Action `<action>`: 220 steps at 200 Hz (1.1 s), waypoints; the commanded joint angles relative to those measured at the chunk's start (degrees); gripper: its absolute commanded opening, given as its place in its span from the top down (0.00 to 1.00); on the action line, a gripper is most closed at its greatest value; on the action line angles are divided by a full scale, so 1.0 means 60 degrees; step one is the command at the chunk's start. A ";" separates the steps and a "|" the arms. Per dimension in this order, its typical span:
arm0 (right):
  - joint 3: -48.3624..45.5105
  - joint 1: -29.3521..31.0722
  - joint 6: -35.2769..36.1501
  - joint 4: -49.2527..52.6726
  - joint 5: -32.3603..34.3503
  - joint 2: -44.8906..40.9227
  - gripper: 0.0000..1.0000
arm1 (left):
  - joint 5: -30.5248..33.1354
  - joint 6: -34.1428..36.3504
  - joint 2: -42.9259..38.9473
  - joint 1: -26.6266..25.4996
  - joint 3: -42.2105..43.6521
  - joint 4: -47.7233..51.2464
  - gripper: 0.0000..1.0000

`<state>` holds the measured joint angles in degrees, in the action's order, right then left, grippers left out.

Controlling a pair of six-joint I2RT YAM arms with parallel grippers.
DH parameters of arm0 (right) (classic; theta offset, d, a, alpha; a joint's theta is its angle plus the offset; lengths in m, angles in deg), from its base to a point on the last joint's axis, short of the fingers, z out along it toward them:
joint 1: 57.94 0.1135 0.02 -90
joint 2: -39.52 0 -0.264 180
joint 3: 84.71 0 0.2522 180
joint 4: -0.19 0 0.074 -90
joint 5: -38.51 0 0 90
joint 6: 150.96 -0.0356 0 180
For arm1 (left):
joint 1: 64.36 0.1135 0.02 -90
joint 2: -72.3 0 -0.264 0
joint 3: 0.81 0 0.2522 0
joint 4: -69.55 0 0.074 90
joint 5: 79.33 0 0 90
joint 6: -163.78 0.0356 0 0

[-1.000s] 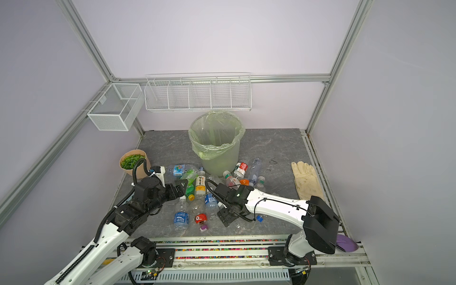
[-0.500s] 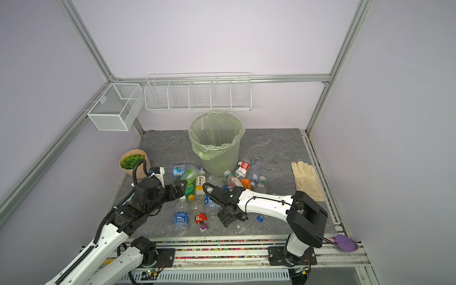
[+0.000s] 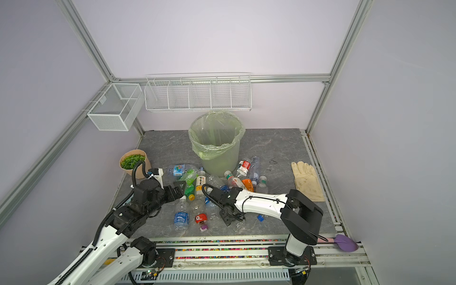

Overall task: Throw the plastic bottles in the bin
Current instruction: 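Close the right gripper on the upright blue-labelled water bottle and lift, then carry the water bottle with the right gripper over the bin and release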

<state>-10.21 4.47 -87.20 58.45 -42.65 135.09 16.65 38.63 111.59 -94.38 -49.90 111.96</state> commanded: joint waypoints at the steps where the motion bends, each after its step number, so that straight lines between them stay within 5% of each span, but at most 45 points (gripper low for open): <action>1: -0.0211 0.0087 -0.0165 0.0061 0.0254 0.0014 0.48 | 0.0115 -0.0163 -0.0117 -0.0036 0.0117 0.0178 0.00; 151: 0.0712 0.0651 0.0492 0.1066 0.0388 -0.3934 0.53 | -0.0044 -0.0341 -0.0161 -0.0038 -0.0131 -0.0028 0.00; 220: 0.2181 0.0497 0.1964 0.0520 0.1882 -0.5695 0.51 | -0.0154 -0.0491 -0.0205 -0.0038 -0.0220 -0.0086 0.00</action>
<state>-0.20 8.14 -80.29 63.98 -36.57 102.96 16.23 37.01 111.18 -94.38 -49.86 111.82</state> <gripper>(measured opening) 0.489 0.999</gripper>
